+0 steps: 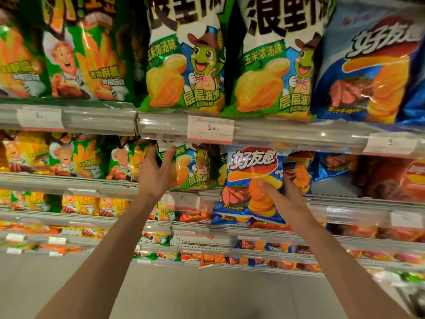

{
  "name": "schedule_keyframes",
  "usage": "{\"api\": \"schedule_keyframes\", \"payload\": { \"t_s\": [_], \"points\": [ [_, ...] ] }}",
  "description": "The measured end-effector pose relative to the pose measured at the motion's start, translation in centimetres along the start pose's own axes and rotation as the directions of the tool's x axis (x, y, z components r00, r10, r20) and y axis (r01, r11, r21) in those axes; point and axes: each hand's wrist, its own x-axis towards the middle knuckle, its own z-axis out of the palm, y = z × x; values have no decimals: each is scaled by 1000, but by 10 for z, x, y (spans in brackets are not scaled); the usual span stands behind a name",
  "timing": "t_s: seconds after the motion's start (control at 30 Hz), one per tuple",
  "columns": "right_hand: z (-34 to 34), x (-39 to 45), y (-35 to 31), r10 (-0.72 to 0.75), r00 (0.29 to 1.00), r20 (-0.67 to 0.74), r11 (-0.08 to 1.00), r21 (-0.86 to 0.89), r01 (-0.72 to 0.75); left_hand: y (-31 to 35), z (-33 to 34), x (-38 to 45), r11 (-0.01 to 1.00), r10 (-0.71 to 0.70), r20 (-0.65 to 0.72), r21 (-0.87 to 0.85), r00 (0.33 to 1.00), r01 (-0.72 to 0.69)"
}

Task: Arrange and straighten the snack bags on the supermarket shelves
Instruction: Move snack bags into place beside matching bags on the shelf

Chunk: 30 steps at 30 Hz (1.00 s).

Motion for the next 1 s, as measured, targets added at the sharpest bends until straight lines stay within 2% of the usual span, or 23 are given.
{"api": "schedule_keyframes", "payload": {
  "t_s": [0.17,0.33,0.5,0.63,0.9,1.0],
  "points": [
    [1,4,2,25,1000,-3,1000,-11,-25,4,11,16,1000,15,-14,25,1000,-14],
    [1,5,1,28,1000,-6,999,-32,-28,-2,16,11,1000,17,213,-11,977,-15],
    [1,7,4,36,999,3,999,-26,-36,-11,16,27,995,103,172,-13,980,-102],
    [5,6,3,21,1000,-4,1000,-22,-21,-19,13,35,986,156,219,30,963,-166],
    [11,11,2,36,999,6,997,70,-36,-22,16,31,986,70,343,118,937,-118],
    [12,10,-3,51,998,24,996,71,-52,-20,13,31,973,75,301,187,951,-136]
  ]
}}
